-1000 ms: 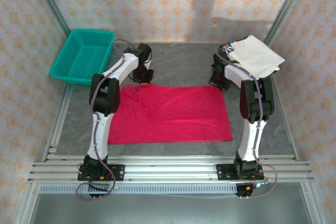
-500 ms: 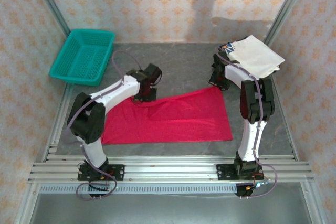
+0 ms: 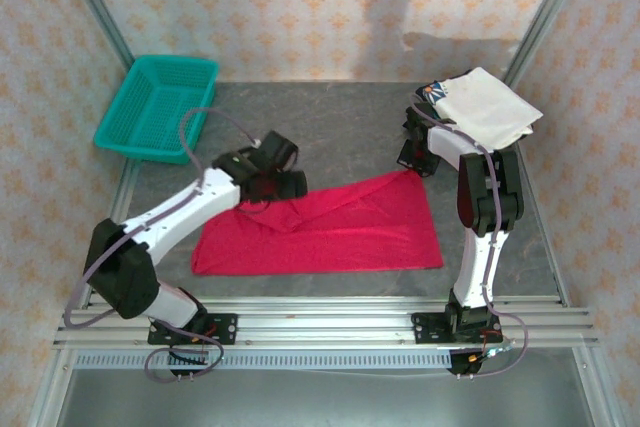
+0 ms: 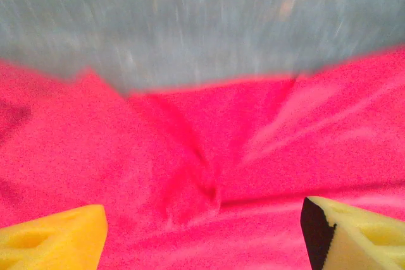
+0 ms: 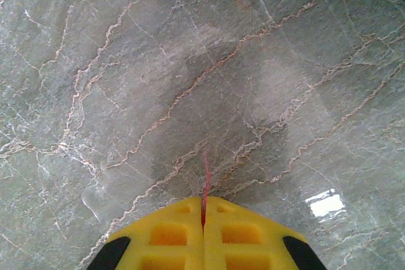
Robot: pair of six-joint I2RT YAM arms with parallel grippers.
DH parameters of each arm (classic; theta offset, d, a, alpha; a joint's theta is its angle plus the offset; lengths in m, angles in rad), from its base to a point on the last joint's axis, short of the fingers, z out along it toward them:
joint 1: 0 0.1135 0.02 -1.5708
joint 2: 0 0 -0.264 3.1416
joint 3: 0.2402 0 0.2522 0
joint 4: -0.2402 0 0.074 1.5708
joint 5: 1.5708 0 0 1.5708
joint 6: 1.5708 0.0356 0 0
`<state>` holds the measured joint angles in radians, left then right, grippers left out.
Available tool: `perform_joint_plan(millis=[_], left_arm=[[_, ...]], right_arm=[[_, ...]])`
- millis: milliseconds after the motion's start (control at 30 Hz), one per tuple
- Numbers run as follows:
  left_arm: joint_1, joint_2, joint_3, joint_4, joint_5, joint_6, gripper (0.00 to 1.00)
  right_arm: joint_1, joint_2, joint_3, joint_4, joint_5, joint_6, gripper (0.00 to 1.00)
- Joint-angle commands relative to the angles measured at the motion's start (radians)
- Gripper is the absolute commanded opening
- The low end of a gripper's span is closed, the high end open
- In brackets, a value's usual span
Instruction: Fold and stack the t-shirts
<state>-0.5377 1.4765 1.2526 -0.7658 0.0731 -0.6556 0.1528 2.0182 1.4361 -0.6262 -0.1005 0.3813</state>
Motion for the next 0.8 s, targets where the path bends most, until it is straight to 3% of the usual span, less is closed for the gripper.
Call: perform_joint_plan(millis=[0,167,367,467,767], left_arm=[[0.111,0.041,0.072,-0.135,-0.021,0.015,0.81],[0.232,0.134,0.054,-0.085,0.171,0.055,0.71],[0.239,0.268,0.096,-0.108,0.195,0.188,0.55],[0.239,0.308,0.108,-0.179,0.120,0.193,0.47],[0.265,0.294,0.028,-0.079,0.050,0.155,0.48]], right_arm=[[0.006,-0.035,-0.001,0.002,-0.001,-0.005,0.00],[0.007,-0.029,0.009,-0.007,-0.003,-0.009,0.00],[0.008,-0.027,0.012,-0.010,-0.004,-0.014,0.00],[0.008,-0.031,0.014,-0.016,0.000,-0.018,0.00],[0.008,-0.035,0.000,-0.010,-0.002,-0.021,0.00]])
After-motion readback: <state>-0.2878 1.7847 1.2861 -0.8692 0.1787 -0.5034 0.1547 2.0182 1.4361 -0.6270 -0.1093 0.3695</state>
